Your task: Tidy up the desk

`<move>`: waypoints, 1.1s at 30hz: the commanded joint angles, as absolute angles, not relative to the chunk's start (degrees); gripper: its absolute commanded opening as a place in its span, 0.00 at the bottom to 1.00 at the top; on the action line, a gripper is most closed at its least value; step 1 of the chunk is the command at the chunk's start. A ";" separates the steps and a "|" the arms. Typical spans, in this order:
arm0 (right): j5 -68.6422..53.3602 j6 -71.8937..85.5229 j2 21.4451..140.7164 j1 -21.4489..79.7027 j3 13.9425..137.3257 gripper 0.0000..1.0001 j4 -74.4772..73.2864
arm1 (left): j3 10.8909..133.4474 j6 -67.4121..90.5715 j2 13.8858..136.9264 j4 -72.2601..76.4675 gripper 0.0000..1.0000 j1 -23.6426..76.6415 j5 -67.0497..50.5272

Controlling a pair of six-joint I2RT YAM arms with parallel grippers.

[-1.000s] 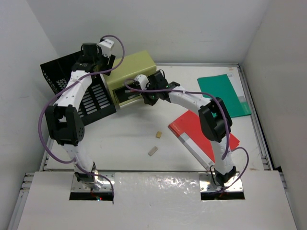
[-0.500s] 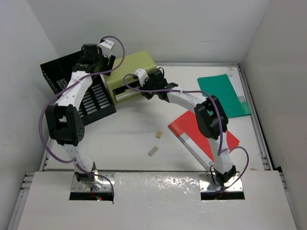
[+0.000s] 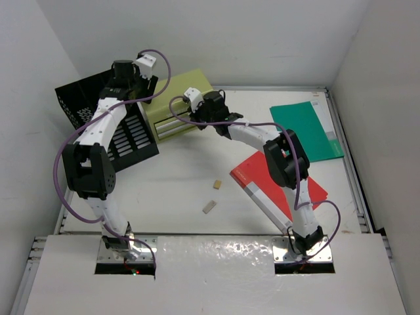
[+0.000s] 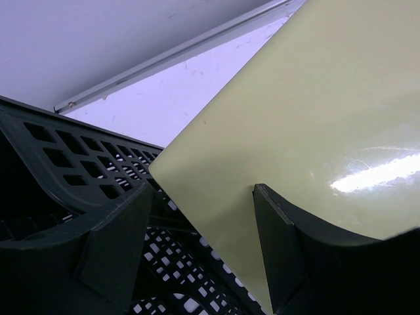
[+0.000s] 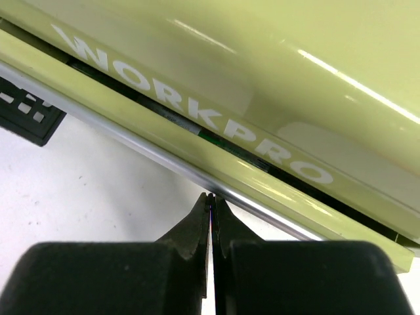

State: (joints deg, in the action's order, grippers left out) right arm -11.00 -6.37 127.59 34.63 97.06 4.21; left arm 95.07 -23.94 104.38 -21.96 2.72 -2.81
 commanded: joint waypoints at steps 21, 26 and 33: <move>-8.88 -6.77 130.78 34.19 100.54 0.00 12.04 | 94.22 -24.43 105.38 -21.71 0.61 3.43 -2.11; -8.70 -6.33 131.66 34.37 101.60 0.00 11.87 | 94.22 -24.61 105.47 -21.71 0.62 3.43 -1.50; -11.68 -13.78 126.31 34.36 92.74 0.00 14.85 | 94.31 -24.87 105.29 -21.97 0.62 3.43 -1.58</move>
State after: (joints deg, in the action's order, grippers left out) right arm -9.32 -8.80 131.33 34.59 96.16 11.14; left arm 94.80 -24.18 104.38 -21.30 2.92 -2.11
